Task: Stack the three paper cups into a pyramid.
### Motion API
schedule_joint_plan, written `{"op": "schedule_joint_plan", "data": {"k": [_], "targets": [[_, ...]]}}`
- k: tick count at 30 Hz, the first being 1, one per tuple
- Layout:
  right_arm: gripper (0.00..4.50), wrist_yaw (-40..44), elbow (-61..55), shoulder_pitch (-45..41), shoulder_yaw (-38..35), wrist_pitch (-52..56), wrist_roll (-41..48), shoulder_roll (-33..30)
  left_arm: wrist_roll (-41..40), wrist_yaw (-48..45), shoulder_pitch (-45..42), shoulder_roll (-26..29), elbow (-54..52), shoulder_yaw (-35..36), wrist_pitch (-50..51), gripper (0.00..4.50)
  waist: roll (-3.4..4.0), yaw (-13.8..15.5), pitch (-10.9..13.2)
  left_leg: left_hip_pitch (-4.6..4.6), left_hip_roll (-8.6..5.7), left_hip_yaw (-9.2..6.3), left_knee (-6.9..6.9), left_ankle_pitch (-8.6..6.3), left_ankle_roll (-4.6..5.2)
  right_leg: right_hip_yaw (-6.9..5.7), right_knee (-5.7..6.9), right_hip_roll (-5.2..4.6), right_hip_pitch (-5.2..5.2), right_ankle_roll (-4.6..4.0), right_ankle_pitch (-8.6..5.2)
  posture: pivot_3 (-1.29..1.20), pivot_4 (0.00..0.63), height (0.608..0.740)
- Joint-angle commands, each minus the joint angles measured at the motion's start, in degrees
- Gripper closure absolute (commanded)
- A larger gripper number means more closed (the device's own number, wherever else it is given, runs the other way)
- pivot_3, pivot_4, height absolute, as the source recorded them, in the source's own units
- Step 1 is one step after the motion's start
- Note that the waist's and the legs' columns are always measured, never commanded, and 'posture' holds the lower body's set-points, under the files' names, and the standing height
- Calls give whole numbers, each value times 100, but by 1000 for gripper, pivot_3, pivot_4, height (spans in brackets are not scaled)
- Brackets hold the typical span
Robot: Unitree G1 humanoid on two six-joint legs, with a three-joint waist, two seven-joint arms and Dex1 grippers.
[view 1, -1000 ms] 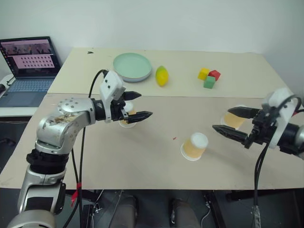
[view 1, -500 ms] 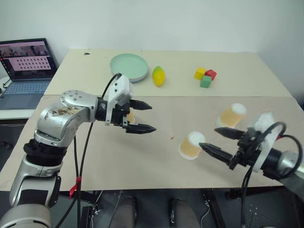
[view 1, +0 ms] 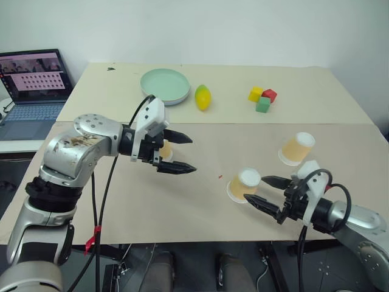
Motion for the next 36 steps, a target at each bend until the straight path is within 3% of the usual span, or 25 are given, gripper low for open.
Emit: {"op": "schedule_joint_plan", "data": {"k": [1,16,23,29,36], "targets": [[32,140,132,-259,-58,-298,-95,-26,-57,76,-94,83,-233,193,45,0,0,-4,0,0,0,0,0,0,0,0,1,0,0,0,0,0,150,739],[32,217,811,-1170,693,-397,-488,331,-67,251,5,222,-361,238,145,0,0,-10,0,2,2,0,2,0,0,2,4,5,0,-10,7,0,150,739],[1977,197,900,-1209,729,-397,-591,334,-66,302,60,258,-392,246,120,0,0,-13,0,2,2,0,3,0,0,2,7,5,0,-16,10,0,150,739],[1977,179,890,-1310,710,-337,-647,310,-51,302,63,241,-347,226,92,0,0,-13,0,3,2,1,4,0,0,2,7,5,1,-16,10,0,150,739],[1977,328,1521,-2804,1138,107,-664,280,-17,258,18,190,-249,161,39,0,0,-100,0,4,5,3,15,1,0,5,15,9,-2,-23,17,0,150,739]]}}
